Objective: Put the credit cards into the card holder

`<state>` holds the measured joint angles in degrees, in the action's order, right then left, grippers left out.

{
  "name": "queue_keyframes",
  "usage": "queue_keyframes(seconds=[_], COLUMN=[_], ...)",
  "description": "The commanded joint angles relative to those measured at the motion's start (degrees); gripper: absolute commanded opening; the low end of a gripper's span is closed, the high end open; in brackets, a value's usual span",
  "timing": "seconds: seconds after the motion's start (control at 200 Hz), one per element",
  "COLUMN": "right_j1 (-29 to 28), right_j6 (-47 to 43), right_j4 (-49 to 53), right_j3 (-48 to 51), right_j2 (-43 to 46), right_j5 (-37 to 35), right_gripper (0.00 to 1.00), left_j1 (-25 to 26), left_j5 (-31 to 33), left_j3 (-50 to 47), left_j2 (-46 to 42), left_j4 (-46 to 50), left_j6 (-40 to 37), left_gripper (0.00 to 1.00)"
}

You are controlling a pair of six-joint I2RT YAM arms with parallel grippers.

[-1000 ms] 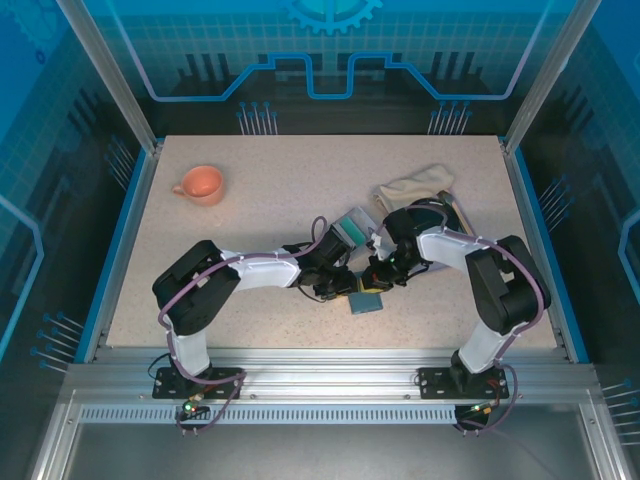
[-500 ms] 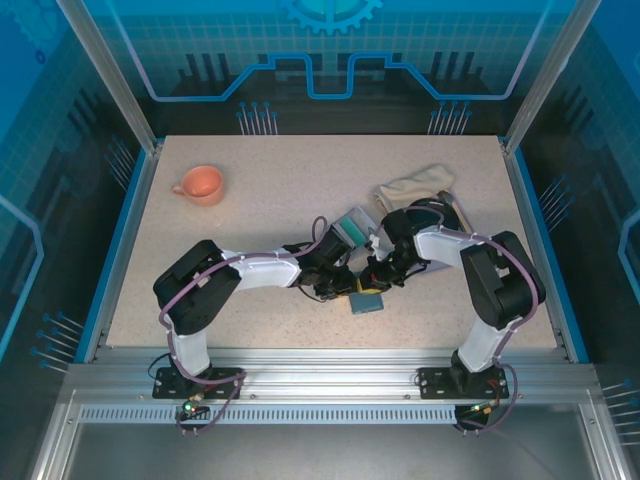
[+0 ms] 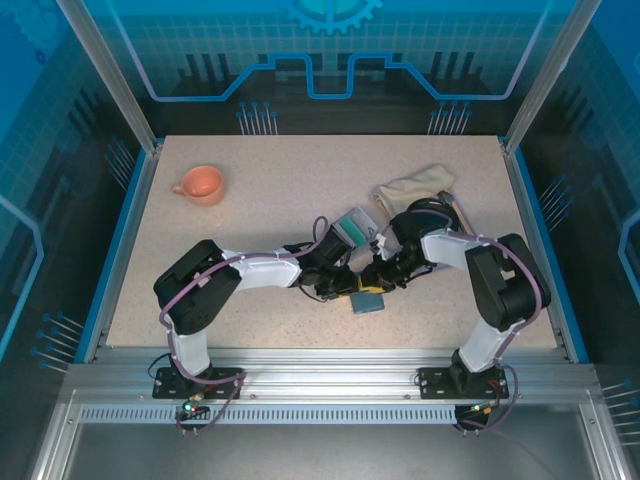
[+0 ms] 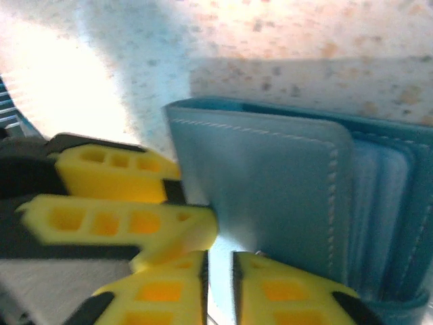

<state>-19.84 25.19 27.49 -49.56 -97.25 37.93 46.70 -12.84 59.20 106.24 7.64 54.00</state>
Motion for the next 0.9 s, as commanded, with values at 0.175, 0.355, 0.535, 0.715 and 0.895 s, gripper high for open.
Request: queue_keyframes(seconds=[0.175, 0.355, 0.535, 0.715, 0.895], right_j1=[2.62, 3.66, 1.37, -8.34, -15.28], right_j6=[-0.41, -4.84, -4.63, -2.38, 0.06], right_j4=[2.55, 1.99, 6.99, 12.09, 14.26], right_j3=[-2.60, -2.39, -4.61, -4.66, -5.61], right_j2=[18.54, 27.50, 19.31, 14.96, 11.09], right_j5=[-15.32, -32.35, -22.74, -30.97, -38.00], right_gripper=[0.60, 0.62, 0.58, 0.54, 0.53], left_j1=[0.63, 0.44, -0.32, -2.30, -4.70], left_j5=[2.43, 9.10, 7.61, 3.76, -0.51], left_j3=[-0.41, -2.65, 0.29, -0.19, -2.91], left_j2=[-4.72, -11.73, -9.22, -4.42, -2.60], left_j4=[1.59, 2.88, 6.72, 4.52, -2.14], left_j6=[-2.90, -4.69, -6.29, -0.60, 5.27], left_gripper=[0.31, 0.34, 0.38, 0.39, 0.41])
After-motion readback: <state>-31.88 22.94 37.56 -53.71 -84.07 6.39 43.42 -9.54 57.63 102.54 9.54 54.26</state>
